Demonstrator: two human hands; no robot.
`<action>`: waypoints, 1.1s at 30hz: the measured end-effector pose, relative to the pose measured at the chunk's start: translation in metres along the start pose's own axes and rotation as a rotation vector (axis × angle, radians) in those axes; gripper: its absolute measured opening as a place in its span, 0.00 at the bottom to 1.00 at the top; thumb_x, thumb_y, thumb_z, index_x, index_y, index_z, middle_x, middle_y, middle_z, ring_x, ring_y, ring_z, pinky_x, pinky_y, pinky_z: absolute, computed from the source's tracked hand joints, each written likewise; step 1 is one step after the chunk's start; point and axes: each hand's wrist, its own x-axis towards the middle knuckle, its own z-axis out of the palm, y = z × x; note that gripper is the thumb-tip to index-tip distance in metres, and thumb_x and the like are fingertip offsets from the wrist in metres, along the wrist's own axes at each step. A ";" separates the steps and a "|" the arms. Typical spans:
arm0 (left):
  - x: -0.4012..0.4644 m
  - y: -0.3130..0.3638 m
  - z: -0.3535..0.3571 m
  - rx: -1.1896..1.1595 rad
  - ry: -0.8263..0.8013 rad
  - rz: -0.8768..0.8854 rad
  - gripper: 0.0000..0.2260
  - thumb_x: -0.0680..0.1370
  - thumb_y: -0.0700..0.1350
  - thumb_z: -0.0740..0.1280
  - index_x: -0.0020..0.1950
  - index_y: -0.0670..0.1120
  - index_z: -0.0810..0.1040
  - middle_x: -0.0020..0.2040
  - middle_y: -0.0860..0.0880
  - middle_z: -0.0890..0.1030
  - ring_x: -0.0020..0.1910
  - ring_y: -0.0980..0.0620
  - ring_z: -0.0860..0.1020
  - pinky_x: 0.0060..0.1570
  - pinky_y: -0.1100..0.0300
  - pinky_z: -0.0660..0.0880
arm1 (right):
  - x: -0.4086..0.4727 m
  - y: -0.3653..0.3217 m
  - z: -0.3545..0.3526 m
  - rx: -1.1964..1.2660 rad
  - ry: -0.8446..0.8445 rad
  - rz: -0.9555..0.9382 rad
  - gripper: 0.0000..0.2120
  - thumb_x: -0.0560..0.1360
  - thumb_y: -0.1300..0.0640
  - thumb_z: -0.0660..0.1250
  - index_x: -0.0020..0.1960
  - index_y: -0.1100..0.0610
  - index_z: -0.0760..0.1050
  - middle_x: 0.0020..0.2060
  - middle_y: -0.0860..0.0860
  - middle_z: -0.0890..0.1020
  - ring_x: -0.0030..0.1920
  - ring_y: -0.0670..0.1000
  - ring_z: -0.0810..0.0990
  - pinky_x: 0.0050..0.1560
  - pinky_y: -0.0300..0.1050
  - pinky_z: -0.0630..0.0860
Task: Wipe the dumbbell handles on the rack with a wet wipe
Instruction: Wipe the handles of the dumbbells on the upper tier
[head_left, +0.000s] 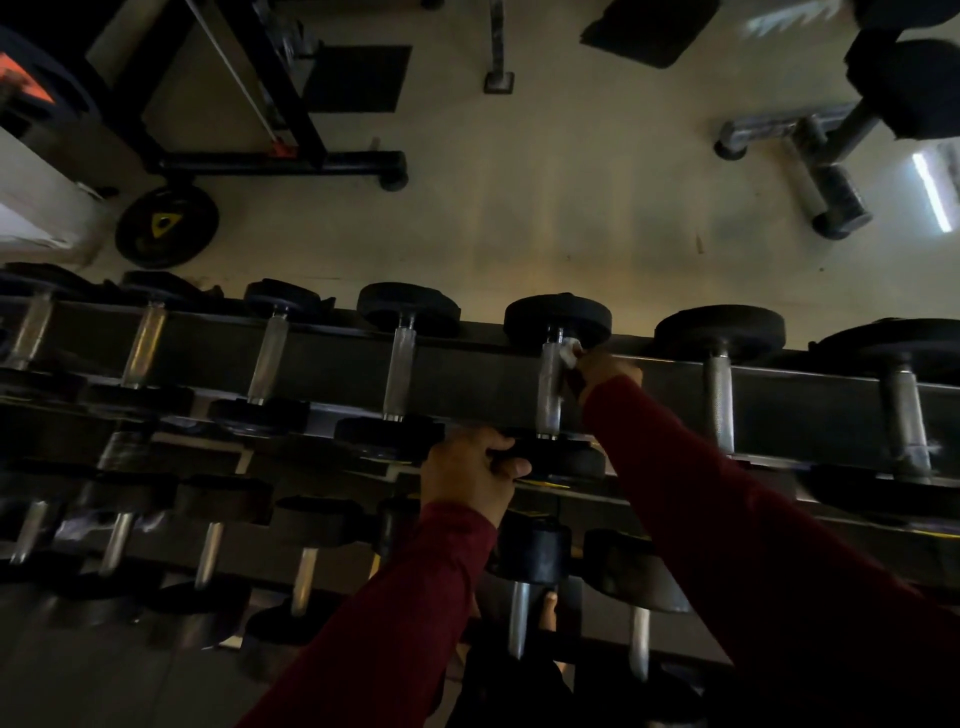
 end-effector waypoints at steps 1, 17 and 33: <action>0.000 0.000 0.000 -0.001 -0.002 0.001 0.11 0.68 0.48 0.79 0.48 0.54 0.84 0.48 0.57 0.83 0.46 0.61 0.80 0.51 0.63 0.79 | -0.002 0.001 0.005 0.043 0.084 0.042 0.18 0.80 0.43 0.63 0.52 0.58 0.78 0.48 0.56 0.81 0.51 0.54 0.81 0.61 0.52 0.77; 0.000 0.000 -0.003 0.026 0.013 -0.005 0.09 0.68 0.50 0.78 0.46 0.54 0.83 0.43 0.56 0.83 0.42 0.60 0.80 0.44 0.68 0.74 | -0.025 -0.003 0.038 0.173 0.607 -0.388 0.04 0.76 0.54 0.71 0.48 0.54 0.82 0.44 0.50 0.85 0.44 0.46 0.83 0.49 0.38 0.79; 0.003 -0.003 -0.003 -0.009 -0.023 0.008 0.12 0.67 0.51 0.79 0.49 0.55 0.84 0.47 0.58 0.83 0.44 0.61 0.80 0.50 0.63 0.78 | -0.012 0.008 0.007 0.576 0.187 -0.062 0.06 0.73 0.50 0.75 0.46 0.52 0.83 0.46 0.50 0.86 0.46 0.48 0.83 0.56 0.48 0.80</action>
